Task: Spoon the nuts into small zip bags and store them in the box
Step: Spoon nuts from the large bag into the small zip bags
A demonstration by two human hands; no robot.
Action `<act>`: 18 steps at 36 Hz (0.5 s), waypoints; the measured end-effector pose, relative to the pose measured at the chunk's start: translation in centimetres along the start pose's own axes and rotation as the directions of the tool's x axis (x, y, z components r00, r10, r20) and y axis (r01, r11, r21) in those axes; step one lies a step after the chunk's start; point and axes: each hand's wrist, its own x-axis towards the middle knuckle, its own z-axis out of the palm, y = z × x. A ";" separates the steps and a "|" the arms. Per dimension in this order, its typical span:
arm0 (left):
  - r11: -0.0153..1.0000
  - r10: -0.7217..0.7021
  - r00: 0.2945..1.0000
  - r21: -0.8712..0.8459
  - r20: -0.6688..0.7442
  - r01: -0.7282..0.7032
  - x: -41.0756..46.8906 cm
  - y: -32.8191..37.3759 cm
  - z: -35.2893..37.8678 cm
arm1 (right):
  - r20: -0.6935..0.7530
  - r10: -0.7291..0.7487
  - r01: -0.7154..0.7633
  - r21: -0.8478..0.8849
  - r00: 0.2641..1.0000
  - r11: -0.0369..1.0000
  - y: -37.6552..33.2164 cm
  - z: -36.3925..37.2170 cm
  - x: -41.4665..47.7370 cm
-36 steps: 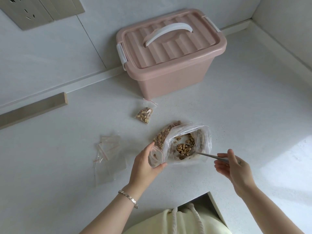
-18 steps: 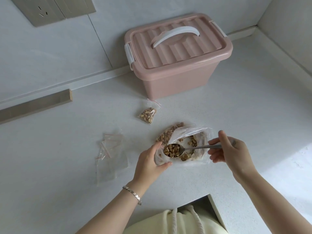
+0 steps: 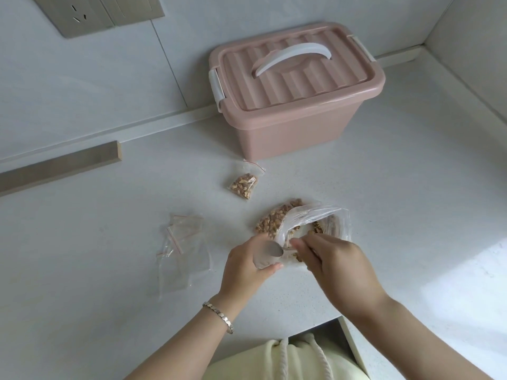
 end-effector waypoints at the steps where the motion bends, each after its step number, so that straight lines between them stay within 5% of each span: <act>1: 1.000 -0.006 1.000 -0.005 0.001 0.006 0.0 -0.1 0.0 | -0.006 0.035 -0.035 0.037 0.999 0.999 0.3 -0.3 -0.2; 4: 0.999 -0.025 1.000 -0.021 0.009 0.025 -0.1 0.0 -0.2 | -0.034 0.264 -0.249 0.238 0.964 0.939 1.0 -2.0 -1.0; 9: 0.998 -0.050 0.998 -0.046 0.046 0.052 -0.4 0.2 -0.6 | -0.034 0.678 -0.579 0.489 0.735 0.652 3.8 -3.5 -2.8; 13: 0.997 -0.051 0.996 -0.054 0.068 0.055 -0.5 0.4 -0.8 | -0.032 0.766 -0.646 0.515 0.642 0.563 6.5 -1.9 -4.4; 18: 0.997 -0.050 0.997 -0.061 0.066 0.054 -0.3 0.5 -1.1 | -0.016 0.765 -0.639 0.540 0.644 0.549 7.7 0.8 -4.9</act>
